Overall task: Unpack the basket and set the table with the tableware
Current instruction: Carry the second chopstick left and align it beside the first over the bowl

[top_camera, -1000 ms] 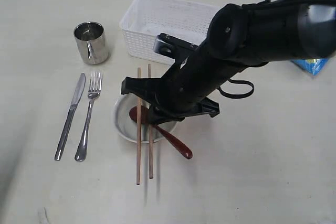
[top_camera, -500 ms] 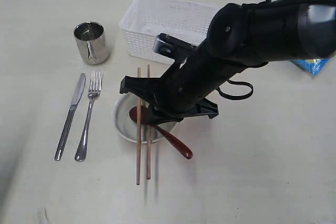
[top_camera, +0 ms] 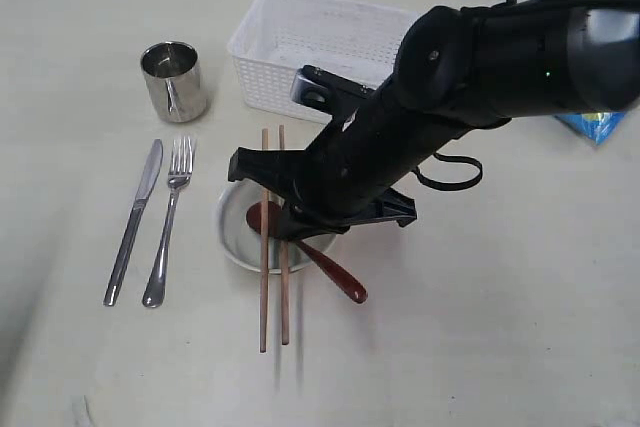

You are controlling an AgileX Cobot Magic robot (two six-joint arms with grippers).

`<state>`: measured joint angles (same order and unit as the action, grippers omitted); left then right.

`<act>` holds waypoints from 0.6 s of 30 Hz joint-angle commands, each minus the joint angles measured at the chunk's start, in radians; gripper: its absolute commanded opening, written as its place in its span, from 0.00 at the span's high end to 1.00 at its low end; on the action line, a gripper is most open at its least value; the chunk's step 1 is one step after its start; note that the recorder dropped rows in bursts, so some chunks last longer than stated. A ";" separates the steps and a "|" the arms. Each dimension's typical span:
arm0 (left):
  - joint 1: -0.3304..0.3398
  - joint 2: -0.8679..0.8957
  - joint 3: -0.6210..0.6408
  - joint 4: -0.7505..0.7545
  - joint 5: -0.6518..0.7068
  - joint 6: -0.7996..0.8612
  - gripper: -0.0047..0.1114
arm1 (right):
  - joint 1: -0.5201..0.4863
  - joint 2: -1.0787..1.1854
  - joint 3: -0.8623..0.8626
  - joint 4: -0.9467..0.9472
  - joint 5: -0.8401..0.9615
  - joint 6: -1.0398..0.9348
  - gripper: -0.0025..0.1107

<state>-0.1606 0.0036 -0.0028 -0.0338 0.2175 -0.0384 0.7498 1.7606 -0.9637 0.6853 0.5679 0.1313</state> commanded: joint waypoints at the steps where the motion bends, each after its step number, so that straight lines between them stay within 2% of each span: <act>1: -0.001 -0.004 0.003 0.002 -0.006 0.000 0.96 | 0.002 0.001 -0.001 0.000 -0.001 -0.012 0.98; 18: -0.001 -0.004 0.003 0.002 -0.006 0.000 0.96 | 0.002 0.001 -0.001 0.000 0.025 -0.021 0.98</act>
<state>-0.1606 0.0036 -0.0028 -0.0338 0.2175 -0.0384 0.7498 1.7606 -0.9637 0.6873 0.5844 0.1270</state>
